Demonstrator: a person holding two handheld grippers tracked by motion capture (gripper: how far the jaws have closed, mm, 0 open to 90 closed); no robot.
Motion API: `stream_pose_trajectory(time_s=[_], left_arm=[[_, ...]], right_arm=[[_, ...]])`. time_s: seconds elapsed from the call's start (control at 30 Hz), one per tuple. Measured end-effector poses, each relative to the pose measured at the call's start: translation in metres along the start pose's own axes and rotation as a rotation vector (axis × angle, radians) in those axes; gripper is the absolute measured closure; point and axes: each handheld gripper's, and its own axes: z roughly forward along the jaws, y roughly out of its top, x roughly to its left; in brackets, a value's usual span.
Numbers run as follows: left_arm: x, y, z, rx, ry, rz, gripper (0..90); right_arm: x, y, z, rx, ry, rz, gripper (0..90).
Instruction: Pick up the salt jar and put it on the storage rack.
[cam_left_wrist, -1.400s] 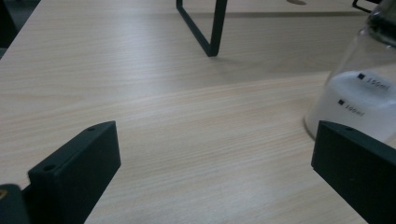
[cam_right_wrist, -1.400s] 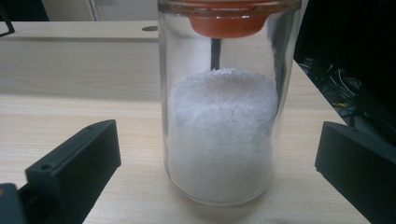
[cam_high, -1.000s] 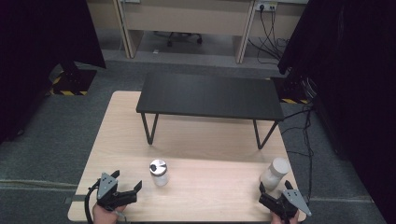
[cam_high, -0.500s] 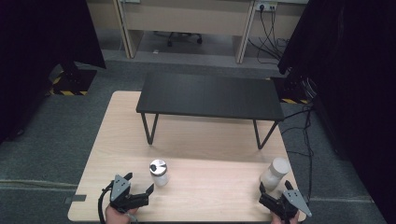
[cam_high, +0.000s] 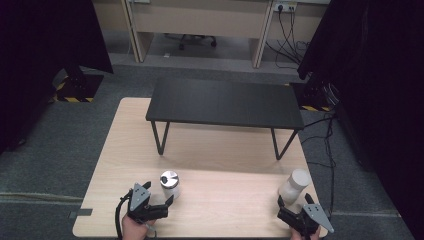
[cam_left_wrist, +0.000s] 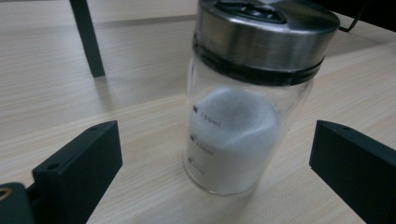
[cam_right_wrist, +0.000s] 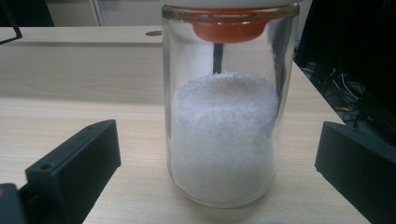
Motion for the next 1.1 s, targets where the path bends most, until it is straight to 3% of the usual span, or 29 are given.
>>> stream_pose_trajectory(time_s=[0.37,0.47,0.83,1.1], left_arm=[[-0.002,0.005,0.014,-0.006,-0.018,-0.006,1.7],[0.001,0.003,0.017,-0.016,-0.036,0.012,1.2],[-0.002,0.013,0.027,-0.006,-0.003,0.000,4.2],[-0.002,0.018,0.029,-0.007,-0.001,0.005,7.0]], right_arm=[[0.000,0.000,0.000,0.000,0.003,-0.008,0.2],[0.001,0.000,0.000,0.000,0.001,-0.015,0.2],[0.001,0.002,0.001,0.012,0.007,-0.037,0.2],[0.002,0.002,0.001,0.018,0.009,-0.050,0.3]])
